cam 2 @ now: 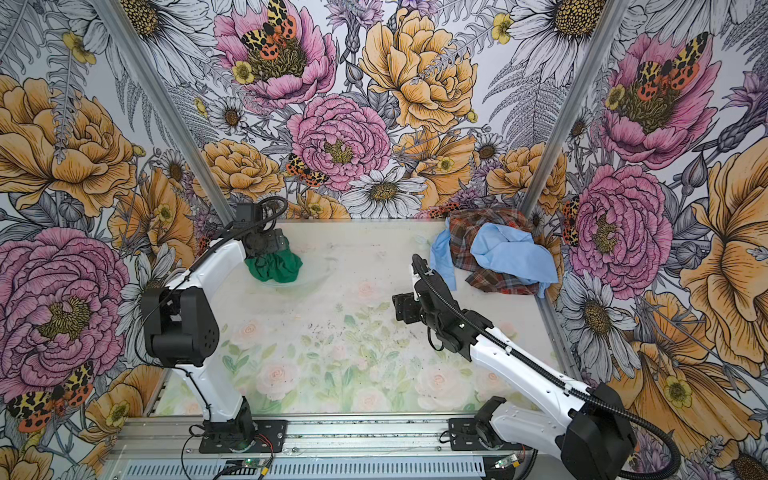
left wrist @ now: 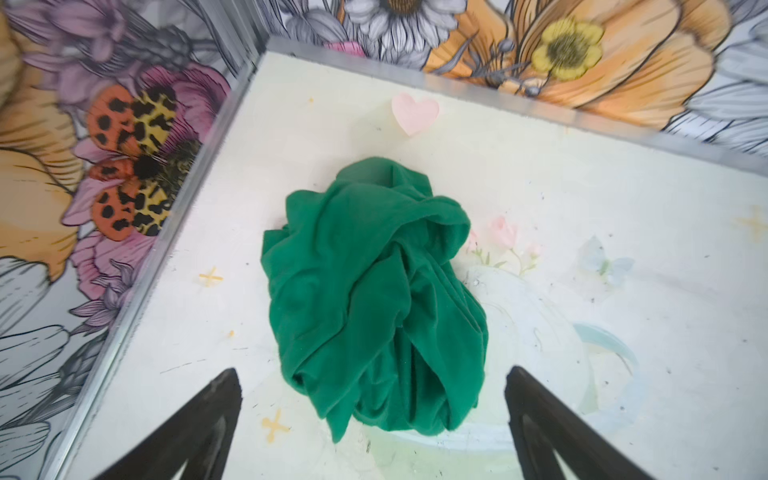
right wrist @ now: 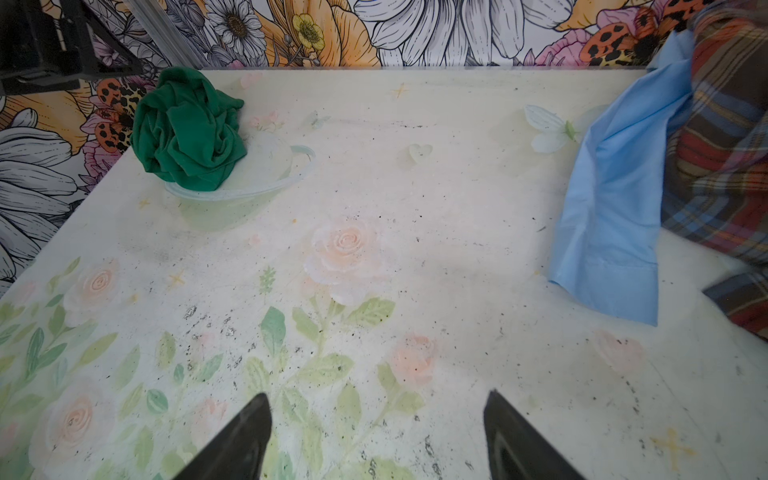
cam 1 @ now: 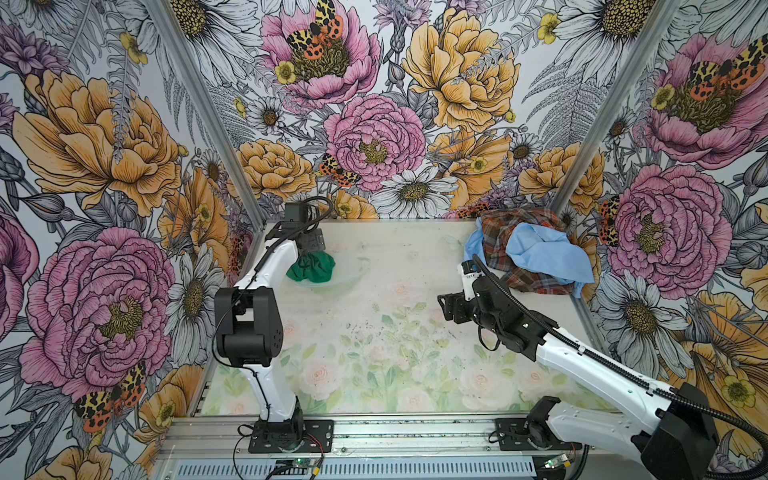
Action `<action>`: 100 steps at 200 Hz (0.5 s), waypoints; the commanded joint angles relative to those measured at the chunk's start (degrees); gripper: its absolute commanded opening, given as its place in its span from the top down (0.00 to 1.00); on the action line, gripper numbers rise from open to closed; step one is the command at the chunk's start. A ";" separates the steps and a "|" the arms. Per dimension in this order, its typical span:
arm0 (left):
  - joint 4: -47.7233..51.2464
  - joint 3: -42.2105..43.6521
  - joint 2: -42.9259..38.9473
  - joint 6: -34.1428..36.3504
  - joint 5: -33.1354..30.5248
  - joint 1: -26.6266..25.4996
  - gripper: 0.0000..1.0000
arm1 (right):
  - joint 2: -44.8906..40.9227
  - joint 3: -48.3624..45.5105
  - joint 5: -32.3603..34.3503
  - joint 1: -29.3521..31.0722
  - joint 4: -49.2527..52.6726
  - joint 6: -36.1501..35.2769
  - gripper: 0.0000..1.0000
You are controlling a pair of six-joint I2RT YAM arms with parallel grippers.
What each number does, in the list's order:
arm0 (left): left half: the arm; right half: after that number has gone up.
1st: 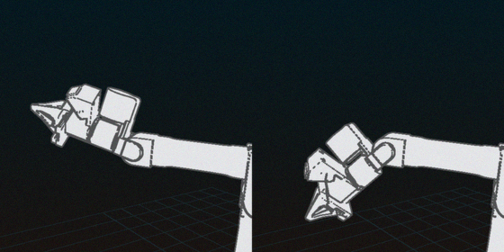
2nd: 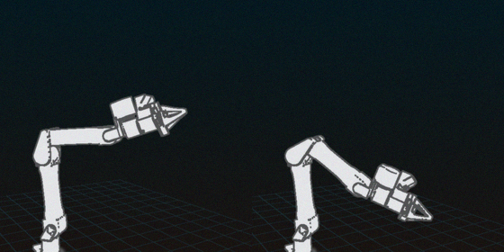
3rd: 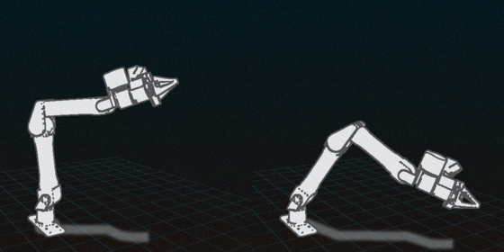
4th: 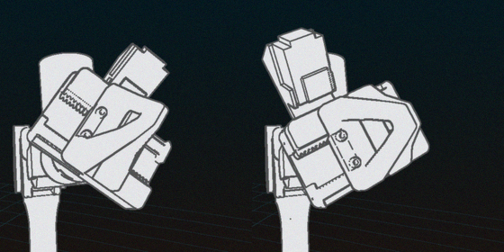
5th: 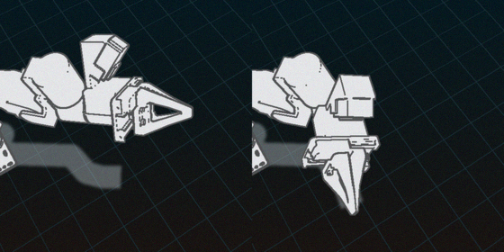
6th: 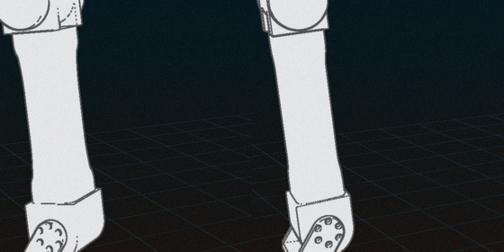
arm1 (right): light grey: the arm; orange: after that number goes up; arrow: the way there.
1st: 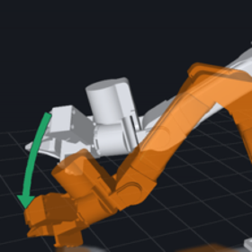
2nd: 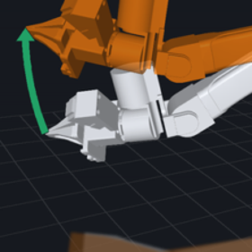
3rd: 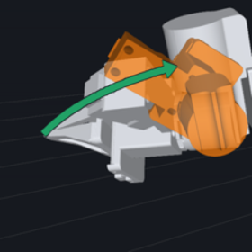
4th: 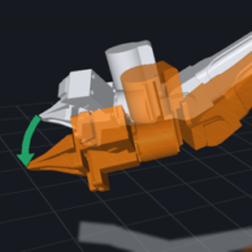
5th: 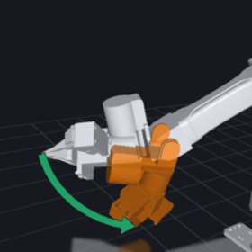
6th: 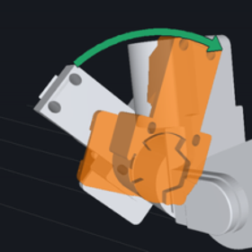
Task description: Pick out a specific cloth from the pile
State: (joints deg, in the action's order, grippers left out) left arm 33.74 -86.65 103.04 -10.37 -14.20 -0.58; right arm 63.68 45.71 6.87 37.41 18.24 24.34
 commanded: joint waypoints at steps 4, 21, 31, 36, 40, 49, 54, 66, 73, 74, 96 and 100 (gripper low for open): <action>-1.89 5.87 -1.49 -3.96 0.77 3.51 0.01 | -1.07 -0.60 0.99 -0.12 -0.01 -0.34 0.19; -6.06 8.43 -0.66 -4.16 9.47 5.21 0.01 | -1.18 -0.84 0.87 -0.14 0.07 -0.68 0.19; -6.52 7.55 0.64 -5.04 13.10 5.66 0.01 | -1.34 -0.89 0.68 -0.13 0.04 -0.91 0.19; -6.58 6.86 2.75 -5.30 14.37 5.83 0.01 | -1.38 -0.89 0.67 -0.11 0.12 -0.95 0.19; -6.53 6.30 3.74 -5.55 15.00 5.87 0.01 | -1.41 -0.87 0.73 -0.13 0.06 -0.96 0.19; -6.52 5.06 5.69 -6.15 15.25 5.86 0.01 | -1.37 -0.83 0.87 -0.12 0.09 -0.90 0.19; -6.35 4.33 6.68 -6.22 15.46 5.96 0.01 | -1.45 -0.84 0.93 -0.08 0.10 -0.95 0.19; -5.83 2.54 9.08 -6.86 15.48 5.96 0.01 | -1.54 -0.89 1.19 -0.14 0.05 -0.74 0.19; -4.77 1.07 10.81 -7.32 15.62 5.98 0.01 | -1.62 -0.88 1.25 -0.14 0.07 -0.59 0.19; -4.66 0.84 11.01 -7.44 15.65 5.96 0.01 | -1.62 -0.88 1.23 -0.14 0.05 -0.60 0.19; 0.85 -5.16 17.33 -8.77 14.77 6.26 0.01 | -2.21 -1.15 1.50 -0.14 0.09 -0.61 0.19; 1.90 -6.33 18.63 -8.74 14.64 6.27 0.01 | -2.32 -1.23 1.60 -0.14 0.13 -0.69 0.19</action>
State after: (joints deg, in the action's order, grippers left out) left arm 31.64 -86.56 117.43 -16.82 -1.13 5.50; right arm 63.20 45.23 7.25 37.41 18.26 24.32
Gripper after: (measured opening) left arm 0.990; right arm 0.807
